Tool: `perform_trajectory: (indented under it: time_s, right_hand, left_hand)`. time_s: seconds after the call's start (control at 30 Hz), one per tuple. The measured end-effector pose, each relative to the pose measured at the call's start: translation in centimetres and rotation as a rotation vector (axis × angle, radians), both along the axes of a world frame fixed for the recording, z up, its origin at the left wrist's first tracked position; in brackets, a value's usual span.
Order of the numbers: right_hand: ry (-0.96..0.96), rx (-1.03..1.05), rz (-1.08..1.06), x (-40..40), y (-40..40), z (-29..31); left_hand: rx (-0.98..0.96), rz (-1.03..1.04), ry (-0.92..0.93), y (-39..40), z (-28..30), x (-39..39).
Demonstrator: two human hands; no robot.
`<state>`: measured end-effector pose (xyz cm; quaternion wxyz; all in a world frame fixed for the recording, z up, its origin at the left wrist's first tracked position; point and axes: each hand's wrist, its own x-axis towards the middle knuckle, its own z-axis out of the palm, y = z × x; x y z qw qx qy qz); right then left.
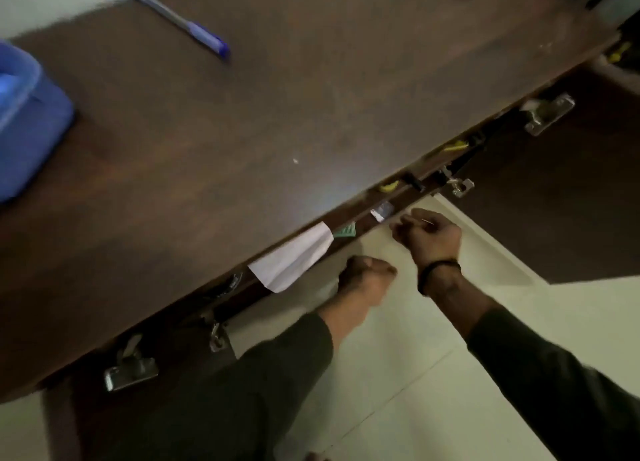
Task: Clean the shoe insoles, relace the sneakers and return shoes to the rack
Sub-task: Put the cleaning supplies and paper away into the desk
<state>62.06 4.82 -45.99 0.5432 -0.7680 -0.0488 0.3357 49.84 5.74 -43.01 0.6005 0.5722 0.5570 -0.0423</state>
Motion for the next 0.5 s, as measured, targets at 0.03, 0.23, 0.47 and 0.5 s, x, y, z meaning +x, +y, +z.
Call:
perform_trajectory:
  time_s: [0.03,0.23,0.47,0.5]
  right_hand:
    - [-0.168,0.021,0.024,-0.5,-0.6,2.0]
    - [-0.946,0.192,-0.014,-0.1,-0.8,14.5]
    - [-1.318,0.138,0.266,3.4,10.5,24.9]
    - [-1.31,0.054,0.311,4.2,12.8,25.5]
  left_hand:
    - [0.067,-0.056,-0.002,0.1,1.4,-0.3]
    - [0.332,-0.521,-0.037,2.1,18.0,-0.8]
    - [1.1,-0.138,0.414,14.5,26.7,-5.8]
    - [1.123,-0.082,0.499,16.5,26.9,-7.1]
